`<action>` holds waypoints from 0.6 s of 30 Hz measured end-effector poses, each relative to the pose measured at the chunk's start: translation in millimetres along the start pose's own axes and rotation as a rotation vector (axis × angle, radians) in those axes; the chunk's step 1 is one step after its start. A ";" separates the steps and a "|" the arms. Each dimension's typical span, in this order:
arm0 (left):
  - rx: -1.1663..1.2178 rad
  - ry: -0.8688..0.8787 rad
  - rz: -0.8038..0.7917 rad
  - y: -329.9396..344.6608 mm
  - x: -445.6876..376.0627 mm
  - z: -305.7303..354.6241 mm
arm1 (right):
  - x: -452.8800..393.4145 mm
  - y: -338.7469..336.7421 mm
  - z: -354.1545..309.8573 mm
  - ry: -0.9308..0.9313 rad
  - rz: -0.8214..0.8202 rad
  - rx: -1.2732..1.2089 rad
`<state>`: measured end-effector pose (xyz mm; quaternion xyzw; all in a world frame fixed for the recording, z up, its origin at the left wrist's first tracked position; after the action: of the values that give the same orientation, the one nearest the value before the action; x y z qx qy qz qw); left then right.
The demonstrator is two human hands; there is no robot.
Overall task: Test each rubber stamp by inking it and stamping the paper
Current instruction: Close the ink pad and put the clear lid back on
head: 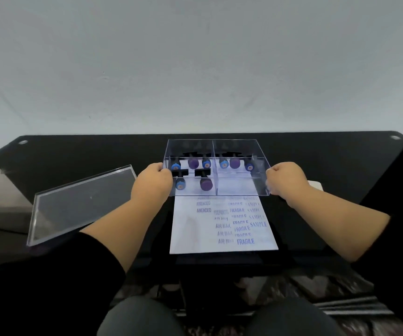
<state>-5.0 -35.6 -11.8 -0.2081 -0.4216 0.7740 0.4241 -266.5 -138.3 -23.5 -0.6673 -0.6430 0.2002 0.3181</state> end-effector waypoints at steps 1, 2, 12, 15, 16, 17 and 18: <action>-0.003 -0.005 -0.008 1.2 5.3 -2.5 | 6.6 0.5 3.5 -0.006 0.005 0.008; -0.003 -0.011 -0.012 2.5 8.9 -4.9 | 11.3 1.3 6.0 -0.015 0.000 -0.003; 0.013 -0.017 -0.063 26.1 21.1 -23.0 | 30.0 10.0 32.4 -0.058 0.035 -0.098; 0.014 -0.020 -0.067 30.0 18.6 -26.0 | 28.8 12.6 33.6 -0.080 0.030 -0.104; 0.019 -0.022 -0.071 31.0 17.6 -26.7 | 27.7 13.6 34.0 -0.087 0.031 -0.104; 0.029 -0.024 -0.075 31.8 17.0 -27.2 | 26.4 14.1 35.0 -0.091 0.033 -0.106; 0.031 -0.024 -0.079 32.8 15.8 -27.4 | 25.1 14.6 35.3 -0.093 0.033 -0.109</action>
<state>-10.9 -18.7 -53.7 -0.1752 -0.4225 0.7657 0.4522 -277.4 -107.3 -55.2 -0.6840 -0.6561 0.2008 0.2476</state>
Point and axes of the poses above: each hand's wrist, its own x-axis away from the middle knuckle, its own y-axis out of the palm, z = x × y, the point moved 4 cm from there along -x, towards the middle knuckle, and after that the axes turned 11 degrees about -x, right-handed, at the moved point
